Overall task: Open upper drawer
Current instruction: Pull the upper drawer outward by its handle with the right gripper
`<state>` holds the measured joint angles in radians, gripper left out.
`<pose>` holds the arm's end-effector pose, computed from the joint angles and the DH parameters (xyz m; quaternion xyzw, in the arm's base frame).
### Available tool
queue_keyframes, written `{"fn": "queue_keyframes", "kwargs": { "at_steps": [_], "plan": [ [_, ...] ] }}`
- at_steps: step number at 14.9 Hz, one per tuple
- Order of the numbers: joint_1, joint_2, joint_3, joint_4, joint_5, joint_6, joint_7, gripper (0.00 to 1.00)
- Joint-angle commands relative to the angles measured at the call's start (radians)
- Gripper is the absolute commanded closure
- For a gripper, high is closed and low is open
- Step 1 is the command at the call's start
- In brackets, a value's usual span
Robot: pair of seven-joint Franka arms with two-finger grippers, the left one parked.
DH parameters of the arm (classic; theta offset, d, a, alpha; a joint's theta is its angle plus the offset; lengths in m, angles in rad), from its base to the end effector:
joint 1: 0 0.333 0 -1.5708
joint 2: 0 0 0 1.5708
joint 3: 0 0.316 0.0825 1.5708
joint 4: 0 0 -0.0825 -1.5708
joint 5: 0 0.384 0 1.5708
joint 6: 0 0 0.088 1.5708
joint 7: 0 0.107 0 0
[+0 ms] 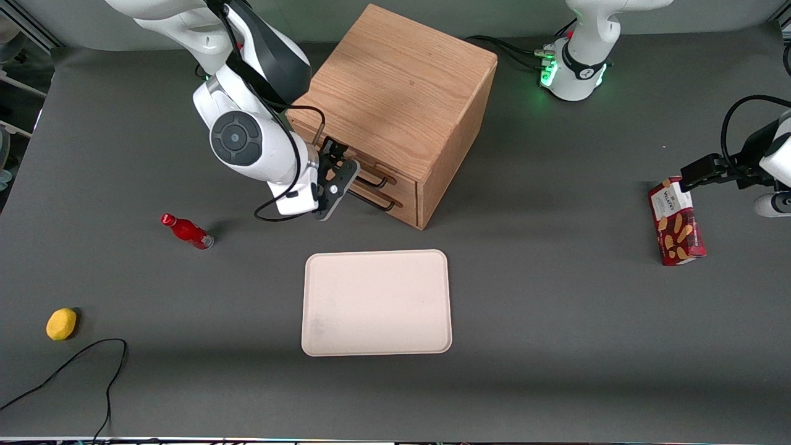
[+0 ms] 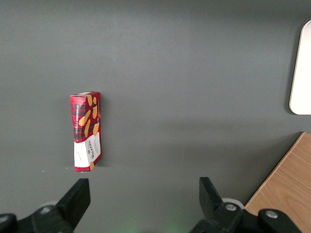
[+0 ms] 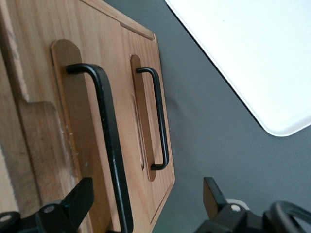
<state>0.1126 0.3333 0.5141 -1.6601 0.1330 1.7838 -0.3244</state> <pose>0.5180 0.3521 0.4262 -0.8874 -0.4296 0.1047 0.1303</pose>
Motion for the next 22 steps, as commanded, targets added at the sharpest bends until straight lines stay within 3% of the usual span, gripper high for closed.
{"fn": "queue_keyframes", "kwargs": {
  "at_steps": [1,13,22],
  "plan": [
    [-0.005,0.026,0.009,0.011,0.023,0.031,-0.024,0.00],
    [-0.001,0.064,0.007,-0.006,0.007,0.088,-0.053,0.00],
    [-0.013,0.085,-0.015,0.025,-0.061,0.086,-0.088,0.00]
  ]
}}
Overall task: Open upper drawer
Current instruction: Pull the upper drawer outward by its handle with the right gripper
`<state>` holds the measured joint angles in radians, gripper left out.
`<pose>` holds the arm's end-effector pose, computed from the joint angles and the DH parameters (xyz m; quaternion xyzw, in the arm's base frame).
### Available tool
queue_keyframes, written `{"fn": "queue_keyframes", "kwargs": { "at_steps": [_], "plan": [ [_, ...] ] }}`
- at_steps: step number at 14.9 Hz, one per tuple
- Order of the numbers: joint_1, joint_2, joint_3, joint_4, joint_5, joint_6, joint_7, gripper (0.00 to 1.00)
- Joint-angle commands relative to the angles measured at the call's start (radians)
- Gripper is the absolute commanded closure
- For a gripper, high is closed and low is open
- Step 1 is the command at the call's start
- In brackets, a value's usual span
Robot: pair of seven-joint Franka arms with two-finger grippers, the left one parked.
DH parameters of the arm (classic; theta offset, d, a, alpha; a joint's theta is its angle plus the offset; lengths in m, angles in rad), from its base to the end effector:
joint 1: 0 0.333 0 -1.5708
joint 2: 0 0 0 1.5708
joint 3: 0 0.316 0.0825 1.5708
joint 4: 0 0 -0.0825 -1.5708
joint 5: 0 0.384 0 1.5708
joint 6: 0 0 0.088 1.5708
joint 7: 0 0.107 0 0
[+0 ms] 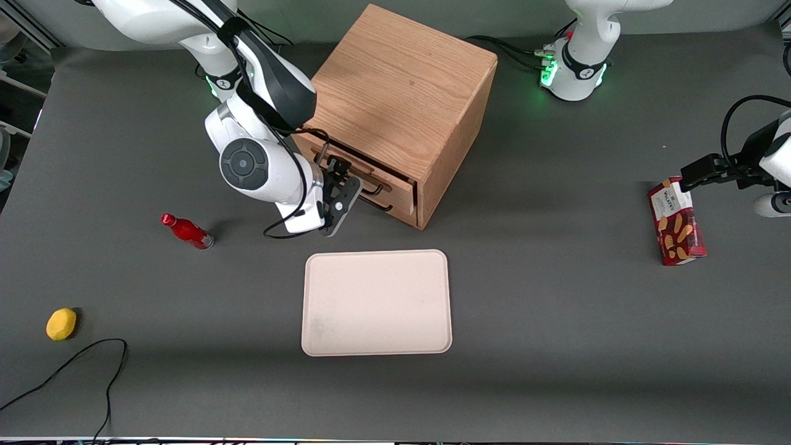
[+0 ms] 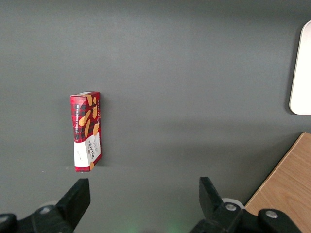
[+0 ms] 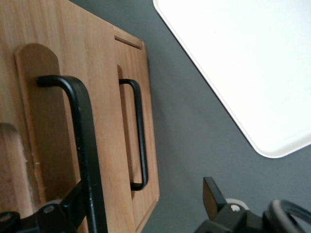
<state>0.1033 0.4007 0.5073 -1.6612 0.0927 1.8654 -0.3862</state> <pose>0.5391 0.3456 0.3915 -0.8797 -0.4487 0.0890 0.1300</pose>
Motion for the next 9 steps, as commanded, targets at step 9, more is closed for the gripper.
{"fn": "queue_keyframes", "kwargs": {
  "at_steps": [9],
  "plan": [
    [-0.007,0.078,-0.044,0.127,-0.071,0.001,-0.023,0.00]
  ]
}}
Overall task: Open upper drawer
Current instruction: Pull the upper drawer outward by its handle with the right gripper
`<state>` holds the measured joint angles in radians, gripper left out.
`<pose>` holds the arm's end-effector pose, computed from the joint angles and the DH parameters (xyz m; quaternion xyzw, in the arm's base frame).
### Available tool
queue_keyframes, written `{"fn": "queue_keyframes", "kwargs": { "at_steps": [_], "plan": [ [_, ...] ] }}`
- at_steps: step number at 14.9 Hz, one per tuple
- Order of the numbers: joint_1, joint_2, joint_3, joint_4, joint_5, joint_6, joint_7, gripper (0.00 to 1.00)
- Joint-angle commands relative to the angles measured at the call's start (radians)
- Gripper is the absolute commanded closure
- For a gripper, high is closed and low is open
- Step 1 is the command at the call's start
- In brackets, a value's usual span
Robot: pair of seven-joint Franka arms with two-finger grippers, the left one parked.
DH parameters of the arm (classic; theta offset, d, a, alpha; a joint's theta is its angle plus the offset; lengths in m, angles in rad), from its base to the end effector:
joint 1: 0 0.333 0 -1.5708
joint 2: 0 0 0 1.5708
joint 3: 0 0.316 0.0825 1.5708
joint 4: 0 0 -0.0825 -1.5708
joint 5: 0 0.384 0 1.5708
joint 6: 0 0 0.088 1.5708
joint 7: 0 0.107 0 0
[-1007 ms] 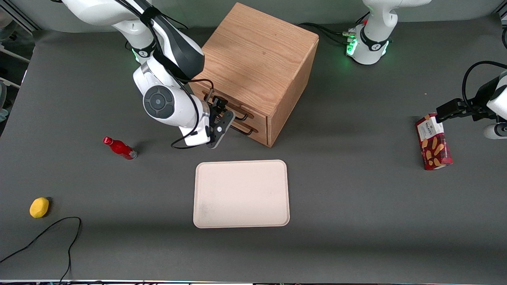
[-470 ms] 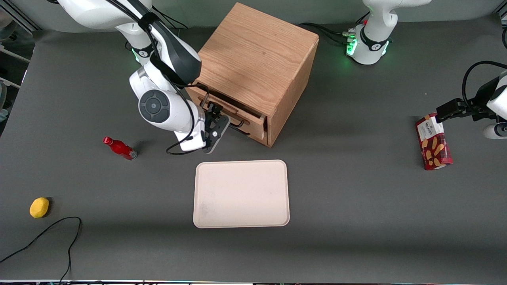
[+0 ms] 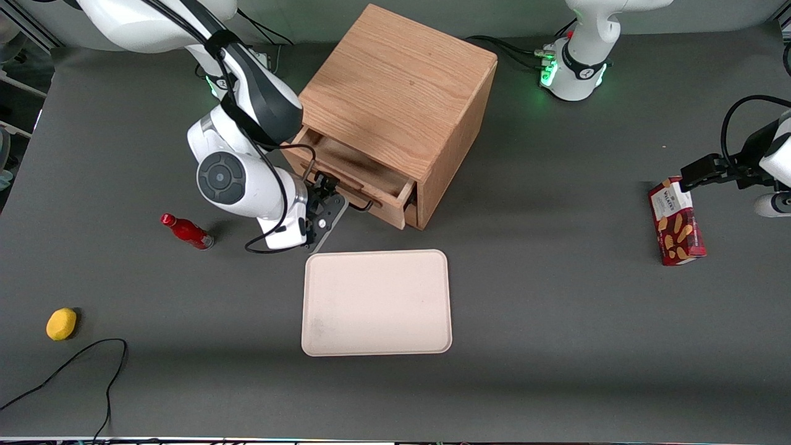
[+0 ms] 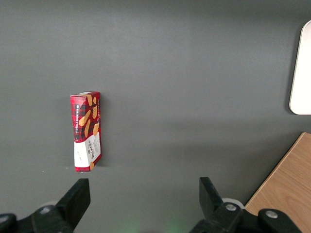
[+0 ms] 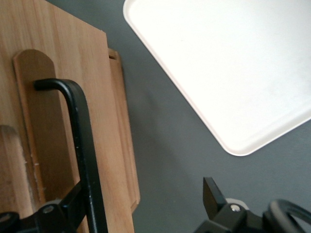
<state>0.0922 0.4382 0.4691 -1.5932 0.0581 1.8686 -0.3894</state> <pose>0.5731 0.3212 0.3952 -0.8912 -0.4322 0.0689 0.1189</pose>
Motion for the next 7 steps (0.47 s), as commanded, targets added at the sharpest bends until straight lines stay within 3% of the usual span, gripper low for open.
{"fn": "queue_keyframes", "kwargs": {
  "at_steps": [1,7],
  "plan": [
    [0.004,0.047,-0.010,0.065,-0.040,-0.003,-0.020,0.00],
    [0.004,0.076,-0.075,0.116,-0.037,-0.006,-0.083,0.00]
  ]
}}
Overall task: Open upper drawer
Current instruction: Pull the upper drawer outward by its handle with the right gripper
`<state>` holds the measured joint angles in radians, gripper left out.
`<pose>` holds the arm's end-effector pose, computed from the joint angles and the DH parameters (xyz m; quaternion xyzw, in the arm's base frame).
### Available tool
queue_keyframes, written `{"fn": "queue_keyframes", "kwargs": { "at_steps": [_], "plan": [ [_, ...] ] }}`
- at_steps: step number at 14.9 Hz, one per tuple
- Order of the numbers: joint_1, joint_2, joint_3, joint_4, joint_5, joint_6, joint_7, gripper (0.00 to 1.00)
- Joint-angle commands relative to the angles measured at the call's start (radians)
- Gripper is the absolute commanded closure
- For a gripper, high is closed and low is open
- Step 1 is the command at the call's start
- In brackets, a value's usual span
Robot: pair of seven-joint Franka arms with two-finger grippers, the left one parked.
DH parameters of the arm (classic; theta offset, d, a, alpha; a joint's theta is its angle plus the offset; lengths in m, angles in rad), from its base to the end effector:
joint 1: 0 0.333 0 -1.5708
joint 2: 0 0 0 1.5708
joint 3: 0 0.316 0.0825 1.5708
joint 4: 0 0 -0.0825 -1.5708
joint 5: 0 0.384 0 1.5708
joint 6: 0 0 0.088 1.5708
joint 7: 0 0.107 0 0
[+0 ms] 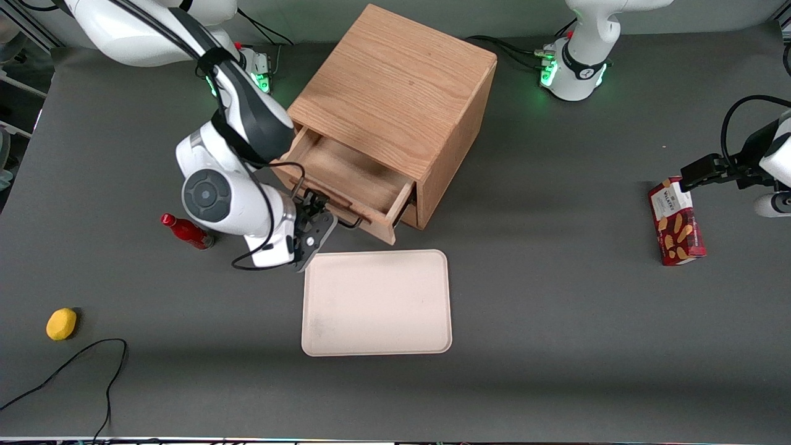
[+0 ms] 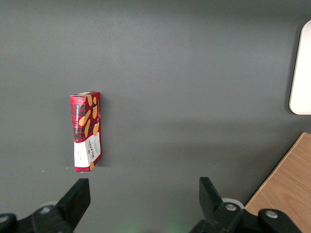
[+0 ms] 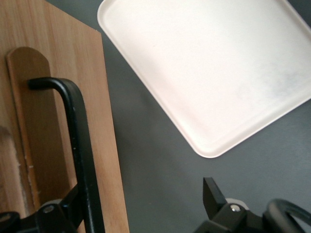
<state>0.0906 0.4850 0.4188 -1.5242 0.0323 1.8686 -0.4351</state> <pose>0.6057 0.2946 0.3914 -0.8938 -0.4316 0.0541 0.1094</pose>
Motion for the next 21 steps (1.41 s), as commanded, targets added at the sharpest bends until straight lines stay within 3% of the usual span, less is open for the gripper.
{"fn": "queue_keyframes", "kwargs": {
  "at_steps": [1,21],
  "plan": [
    [0.006,0.035,-0.037,0.061,-0.011,-0.008,-0.045,0.00],
    [0.006,0.093,-0.160,0.160,0.000,-0.012,-0.154,0.00]
  ]
}}
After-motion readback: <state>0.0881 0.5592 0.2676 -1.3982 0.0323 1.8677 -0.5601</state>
